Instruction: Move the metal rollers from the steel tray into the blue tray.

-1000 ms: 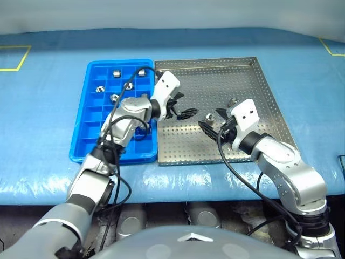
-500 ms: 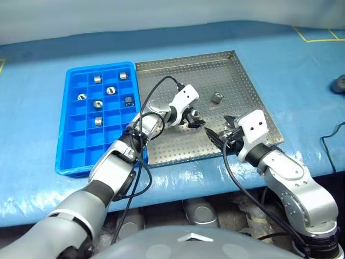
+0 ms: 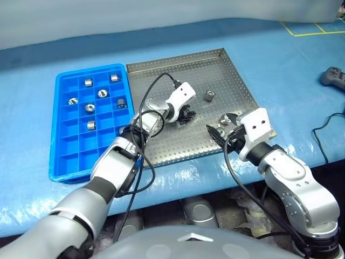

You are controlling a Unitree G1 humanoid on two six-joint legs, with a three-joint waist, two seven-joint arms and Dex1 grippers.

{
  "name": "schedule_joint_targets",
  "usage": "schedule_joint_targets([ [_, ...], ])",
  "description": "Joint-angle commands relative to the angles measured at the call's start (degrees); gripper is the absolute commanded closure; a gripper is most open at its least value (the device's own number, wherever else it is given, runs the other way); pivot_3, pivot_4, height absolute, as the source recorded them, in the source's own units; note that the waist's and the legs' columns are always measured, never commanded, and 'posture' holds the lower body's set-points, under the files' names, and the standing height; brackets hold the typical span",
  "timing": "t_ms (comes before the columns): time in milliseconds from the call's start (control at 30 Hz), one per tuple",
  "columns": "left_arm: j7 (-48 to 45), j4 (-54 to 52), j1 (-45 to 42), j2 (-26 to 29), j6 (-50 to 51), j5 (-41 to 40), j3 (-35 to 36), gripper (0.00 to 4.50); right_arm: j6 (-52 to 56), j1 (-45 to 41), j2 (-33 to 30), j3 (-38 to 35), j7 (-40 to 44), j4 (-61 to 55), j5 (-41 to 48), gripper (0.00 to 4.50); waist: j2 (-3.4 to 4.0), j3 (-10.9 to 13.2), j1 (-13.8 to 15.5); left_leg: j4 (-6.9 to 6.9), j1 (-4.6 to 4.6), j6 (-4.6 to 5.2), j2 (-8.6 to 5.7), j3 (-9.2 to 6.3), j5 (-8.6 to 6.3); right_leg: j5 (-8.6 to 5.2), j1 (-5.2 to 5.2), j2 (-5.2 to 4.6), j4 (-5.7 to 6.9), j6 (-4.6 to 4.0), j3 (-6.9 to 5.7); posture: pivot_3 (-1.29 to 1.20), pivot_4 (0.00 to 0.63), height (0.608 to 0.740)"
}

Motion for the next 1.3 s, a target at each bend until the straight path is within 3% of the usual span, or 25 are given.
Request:
schedule_joint_targets([
  [33, 0.03, -2.68, 1.02, 0.59, 0.82, 0.54, 1.07, 2.57, -0.63, -1.79, -0.01, 0.13, 0.60, 0.05, -0.10, 0.80, 0.00, 0.00, 0.17, 0.00, 0.00, 0.00, 0.00, 0.00, 0.00, 0.00, 0.00, 0.00, 0.00, 0.00, 0.00, -0.23, 0.150, 0.740],
  [100, -0.19, -3.43, 1.44, 0.67, 0.94, 0.18, 1.64, 2.74, -0.65, -2.25, -0.08, 0.34, 0.82, 0.38, -0.13, 0.80, 0.00, 0.00, 0.41, -0.01, 0.00, 0.00, 0.00, -0.02, 0.00, 0.00, 0.00, 0.00, 0.00, 0.00, -0.01, -0.23, 0.150, 0.740],
  [900, -3.29, -18.59, 2.96, 5.22, 8.81, -7.10, 9.75, 2.74, -2.69, -6.04, 0.37, 3.42, 3.18, 3.99, -1.63, 0.80, 0.00, 0.01, 2.36, -0.04, -0.03, 0.00, 0.00, -0.01, 0.00, 0.00, -0.06, 0.00, 0.00, 0.01, 0.00, -0.18, 0.150, 0.740],
  [1133, -4.98, -44.14, 12.22, 17.93, 20.75, -9.87, 12.06, 2.74, -4.01, -6.57, 0.99, 4.51, 5.47, 4.38, -0.26, 0.80, 0.05, 0.02, 2.36, -0.09, 0.02, -0.01, 0.09, 0.00, 0.01, 0.00, -0.10, 0.06, 0.07, 0.00, 0.03, -0.15, 0.150, 0.740],
  [1300, -4.02, -67.47, 22.77, 28.26, 32.77, -15.10, 19.98, 2.74, -7.17, -8.93, 1.65, 6.38, 13.15, 5.80, 4.51, 0.80, 0.03, 0.05, 4.03, -0.11, 0.05, -0.01, 0.14, -0.02, 0.01, -0.01, -0.12, 0.08, 0.12, -0.03, 0.01, -0.03, 0.150, 0.740],
])
